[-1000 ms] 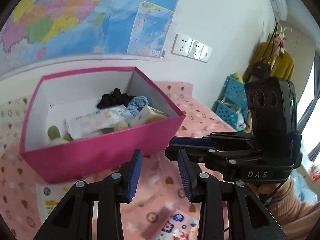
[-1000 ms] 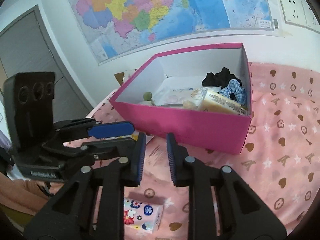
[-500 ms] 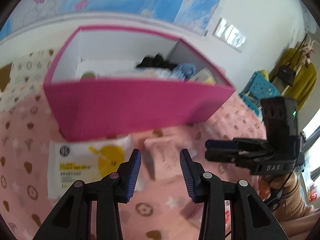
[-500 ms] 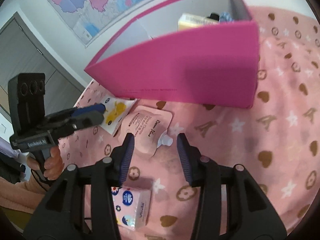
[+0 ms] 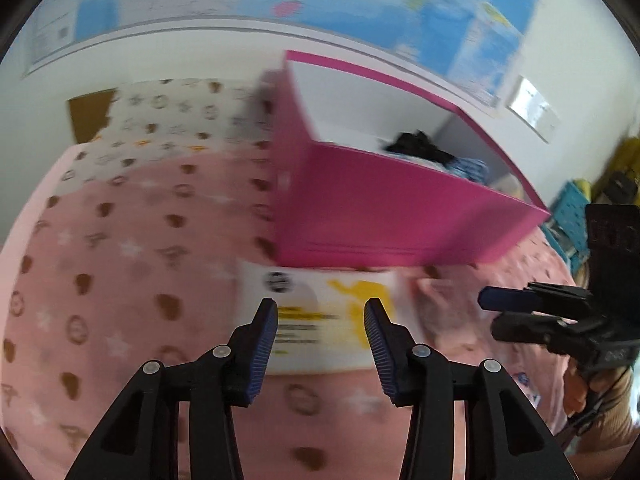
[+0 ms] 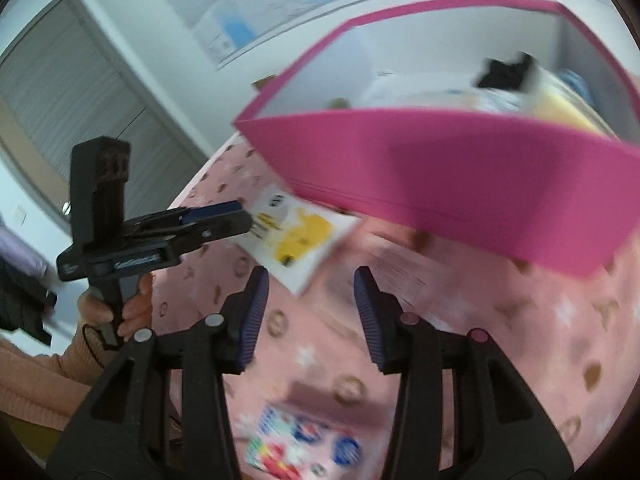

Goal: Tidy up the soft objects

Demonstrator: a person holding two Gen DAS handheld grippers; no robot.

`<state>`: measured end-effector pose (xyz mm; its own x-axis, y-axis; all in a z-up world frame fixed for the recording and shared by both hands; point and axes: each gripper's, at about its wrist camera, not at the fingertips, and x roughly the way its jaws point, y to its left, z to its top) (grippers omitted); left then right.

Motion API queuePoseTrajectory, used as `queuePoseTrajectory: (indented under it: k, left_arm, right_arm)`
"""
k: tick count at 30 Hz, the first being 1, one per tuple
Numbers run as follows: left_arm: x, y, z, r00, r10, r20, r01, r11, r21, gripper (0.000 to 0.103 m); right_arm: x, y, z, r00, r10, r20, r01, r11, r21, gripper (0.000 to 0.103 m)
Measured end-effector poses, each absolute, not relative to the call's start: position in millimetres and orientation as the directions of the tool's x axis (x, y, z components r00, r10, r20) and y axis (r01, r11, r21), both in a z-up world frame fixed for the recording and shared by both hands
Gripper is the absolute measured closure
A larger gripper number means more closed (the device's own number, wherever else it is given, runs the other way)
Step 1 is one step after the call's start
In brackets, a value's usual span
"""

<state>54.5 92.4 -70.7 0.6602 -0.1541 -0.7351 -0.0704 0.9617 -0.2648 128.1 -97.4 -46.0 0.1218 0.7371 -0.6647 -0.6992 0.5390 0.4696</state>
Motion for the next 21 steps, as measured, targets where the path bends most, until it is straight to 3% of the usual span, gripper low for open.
queuePoseTrajectory:
  k: [7,13,17,21]
  left_arm:
    - [63,112,-85,0.626,-0.110,-0.772,-0.116,0.966,-0.232,0.052]
    - [66,118,-96,0.594,-0.168,-0.787,-0.092,0.958,-0.273,0.048]
    - [68,115,-96,0.585,-0.214,-0.782,-0.053,0.952,-0.300,0.048]
    - [70,111,-97,0.581,-0.240,-0.778,-0.021,0.951,-0.309,0.048]
  right_arm:
    - [142,-59,-68,0.056,0.678,-0.733,-0.692,0.555,0.461,0.057]
    - [136,-54,-67,0.111,0.566,-0.817,-0.698,0.629,0.341,0.057]
    - [138,-43,-68,0.113,0.541,-0.834,-0.694,0.643,0.323,0.046]
    - [144,-30,-77,0.090,0.548,-0.832,-0.683,0.642,0.349,0.044]
